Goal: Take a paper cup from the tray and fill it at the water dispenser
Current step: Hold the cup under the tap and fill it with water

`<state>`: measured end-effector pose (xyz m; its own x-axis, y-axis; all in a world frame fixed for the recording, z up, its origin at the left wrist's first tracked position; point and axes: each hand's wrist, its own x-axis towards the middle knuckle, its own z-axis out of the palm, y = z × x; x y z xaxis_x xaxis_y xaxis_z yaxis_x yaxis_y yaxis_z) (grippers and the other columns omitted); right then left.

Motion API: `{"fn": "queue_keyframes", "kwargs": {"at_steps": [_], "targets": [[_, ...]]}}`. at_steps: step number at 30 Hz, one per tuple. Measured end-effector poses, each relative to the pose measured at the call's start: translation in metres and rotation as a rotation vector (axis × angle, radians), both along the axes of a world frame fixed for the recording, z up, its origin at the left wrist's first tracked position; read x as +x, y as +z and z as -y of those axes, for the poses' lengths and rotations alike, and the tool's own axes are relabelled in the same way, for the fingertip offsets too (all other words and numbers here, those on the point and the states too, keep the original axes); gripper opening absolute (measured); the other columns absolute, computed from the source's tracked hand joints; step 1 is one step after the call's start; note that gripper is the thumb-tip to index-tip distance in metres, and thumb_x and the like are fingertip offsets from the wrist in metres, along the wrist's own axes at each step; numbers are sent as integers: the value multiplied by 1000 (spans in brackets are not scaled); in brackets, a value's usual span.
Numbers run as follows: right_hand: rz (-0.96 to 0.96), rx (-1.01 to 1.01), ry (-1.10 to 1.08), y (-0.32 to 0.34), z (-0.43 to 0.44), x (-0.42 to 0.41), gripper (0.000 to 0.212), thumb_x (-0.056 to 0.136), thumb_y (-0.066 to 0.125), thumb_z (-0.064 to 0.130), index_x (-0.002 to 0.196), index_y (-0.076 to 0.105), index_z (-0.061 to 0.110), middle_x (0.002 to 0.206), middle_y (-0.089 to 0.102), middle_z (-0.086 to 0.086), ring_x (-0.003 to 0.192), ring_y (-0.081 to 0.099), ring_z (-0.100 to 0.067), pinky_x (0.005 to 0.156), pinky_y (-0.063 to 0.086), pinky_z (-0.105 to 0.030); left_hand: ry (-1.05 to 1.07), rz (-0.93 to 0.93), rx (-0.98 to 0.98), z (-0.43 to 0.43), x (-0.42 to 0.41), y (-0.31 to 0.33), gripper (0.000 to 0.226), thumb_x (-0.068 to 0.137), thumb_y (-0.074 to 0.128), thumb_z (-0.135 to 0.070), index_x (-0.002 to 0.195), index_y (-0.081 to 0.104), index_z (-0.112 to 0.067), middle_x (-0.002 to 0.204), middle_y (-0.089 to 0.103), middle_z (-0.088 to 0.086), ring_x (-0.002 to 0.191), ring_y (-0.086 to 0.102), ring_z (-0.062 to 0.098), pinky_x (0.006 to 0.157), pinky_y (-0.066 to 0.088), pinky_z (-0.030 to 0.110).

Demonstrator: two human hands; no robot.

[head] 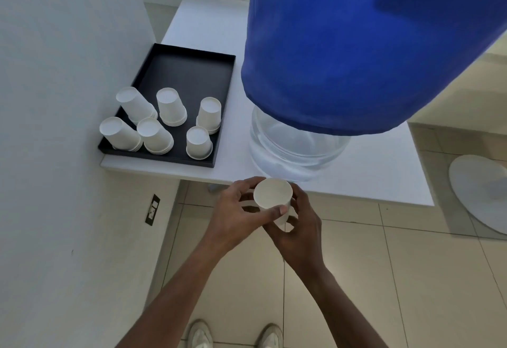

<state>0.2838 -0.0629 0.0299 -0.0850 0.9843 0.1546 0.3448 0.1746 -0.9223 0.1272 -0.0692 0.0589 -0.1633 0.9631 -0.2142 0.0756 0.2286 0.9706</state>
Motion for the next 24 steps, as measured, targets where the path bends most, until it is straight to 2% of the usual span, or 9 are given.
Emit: {"fn": "queue_keyframes", "kwargs": {"at_steps": [3,8,10,13,16,18,20,22,24], "targets": [[-28,-20,-33,-9,8,5,73,75,94,28,137,55,35,120,71,21,109,71,-7,77,64,-27,-37,-21,15,6,8,-7,69,59,95,-47,122,70,-38,121,71,-12,111,69,3,84,60,22],[-57,-68,-66,-27,23,12,73,73,92,39,135,54,42,119,72,19,108,72,-9,77,64,-31,-80,-68,32,15,18,-25,62,64,98,-31,120,70,-39,122,68,-15,111,66,-2,82,57,15],[-67,-81,-77,-33,26,14,74,72,91,43,134,51,49,118,72,20,109,72,-9,78,64,-27,-106,-88,37,17,22,-32,62,64,97,-35,120,70,-40,123,67,-15,114,66,1,85,58,17],[-67,-100,-101,-47,28,19,71,72,91,41,130,52,52,117,72,22,107,72,-8,78,63,-24,-120,-118,41,18,28,-43,61,60,93,-46,114,66,-54,122,66,-18,115,65,1,87,57,15],[-43,-141,-134,-66,30,24,67,72,92,38,124,53,52,112,72,21,103,72,-7,76,62,-24,-131,-142,32,20,35,-58,64,60,95,-45,111,62,-64,123,67,-17,114,66,0,88,56,14],[-33,-184,-159,-84,30,29,65,72,95,33,125,57,39,110,73,17,100,72,-8,76,64,-32,-134,-156,2,19,40,-72,68,61,97,-40,118,63,-56,124,68,-12,113,67,1,92,59,20],[-21,-222,-178,-100,28,33,66,73,97,28,126,58,25,108,73,15,99,72,-6,77,65,-40,-111,-168,-36,18,41,-83,70,64,98,-38,127,66,-34,126,68,-9,113,68,3,95,60,26],[-2,-252,-194,-114,21,36,65,74,96,25,126,56,19,106,73,16,97,71,-2,76,65,-44,-74,-188,-58,14,42,-91,72,70,95,-39,132,67,-21,126,69,-8,112,68,4,93,60,26],[-2,-275,-217,-126,13,38,63,75,95,23,124,56,18,105,72,17,97,70,-1,77,64,-46,-43,-194,-59,9,42,-95,66,75,92,-39,133,67,-19,124,70,-9,110,68,2,91,60,23]]}}
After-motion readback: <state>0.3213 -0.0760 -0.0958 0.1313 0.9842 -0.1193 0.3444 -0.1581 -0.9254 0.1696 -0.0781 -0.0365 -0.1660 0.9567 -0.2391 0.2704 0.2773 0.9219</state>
